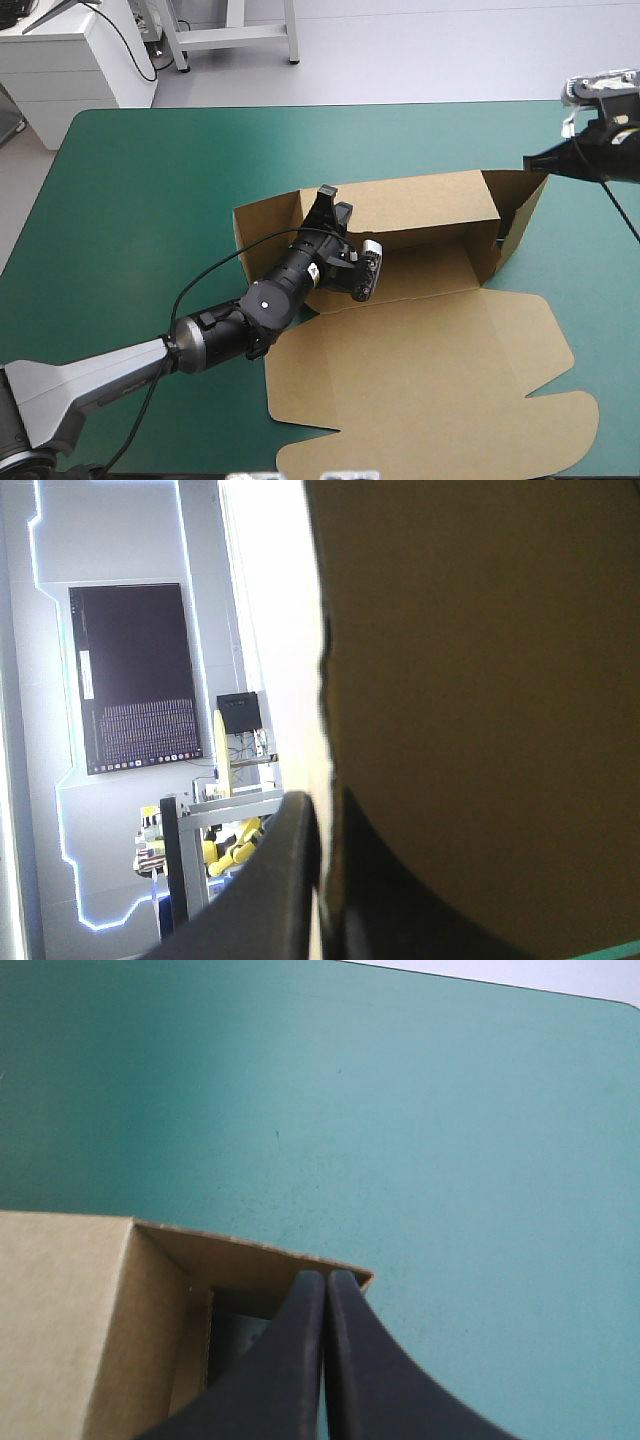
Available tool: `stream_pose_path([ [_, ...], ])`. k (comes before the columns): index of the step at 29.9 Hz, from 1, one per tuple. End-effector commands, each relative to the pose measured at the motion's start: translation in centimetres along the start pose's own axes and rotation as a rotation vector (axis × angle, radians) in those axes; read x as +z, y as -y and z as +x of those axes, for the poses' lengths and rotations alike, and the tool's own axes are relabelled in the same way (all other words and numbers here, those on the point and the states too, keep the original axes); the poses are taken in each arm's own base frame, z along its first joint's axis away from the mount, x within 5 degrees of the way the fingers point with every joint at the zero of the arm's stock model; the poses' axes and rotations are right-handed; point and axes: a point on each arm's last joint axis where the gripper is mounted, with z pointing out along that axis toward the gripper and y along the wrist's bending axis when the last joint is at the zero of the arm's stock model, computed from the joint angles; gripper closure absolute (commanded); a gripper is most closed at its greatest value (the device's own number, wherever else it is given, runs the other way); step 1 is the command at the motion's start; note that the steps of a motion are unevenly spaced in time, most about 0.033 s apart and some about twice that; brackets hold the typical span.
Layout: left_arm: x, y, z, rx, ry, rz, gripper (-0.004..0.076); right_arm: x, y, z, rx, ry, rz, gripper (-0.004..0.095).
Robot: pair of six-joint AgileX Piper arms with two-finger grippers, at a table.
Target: Fold the box
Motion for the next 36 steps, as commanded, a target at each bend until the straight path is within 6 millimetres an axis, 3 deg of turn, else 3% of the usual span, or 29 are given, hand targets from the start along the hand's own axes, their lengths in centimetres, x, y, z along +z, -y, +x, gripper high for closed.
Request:
stream_pose_path([
  [1,-0.6,-0.4,-0.9,0.008,0.082,0.003,0.0731,0.3,0.4,-2.5,-0.005,0.075,-0.008,0.0927],
  [7,-0.6,-0.4,-0.9,0.006,0.080,0.002,0.0731,4.6,0.9,-4.4,0.022,0.060,-0.082,0.0927],
  [15,-0.6,-0.4,-0.8,0.000,0.078,0.001,0.0731,9.3,1.5,-3.5,0.030,-0.104,-0.131,0.0927],
  [28,-0.6,-0.6,-0.4,-0.098,0.033,-0.017,0.0731,8.9,0.6,-1.4,0.011,-0.274,-0.219,0.0927],
  [36,-0.6,-0.6,-0.4,-0.098,0.031,-0.018,0.0731,7.7,-0.4,2.1,-0.036,-0.322,-0.251,0.0927],
])
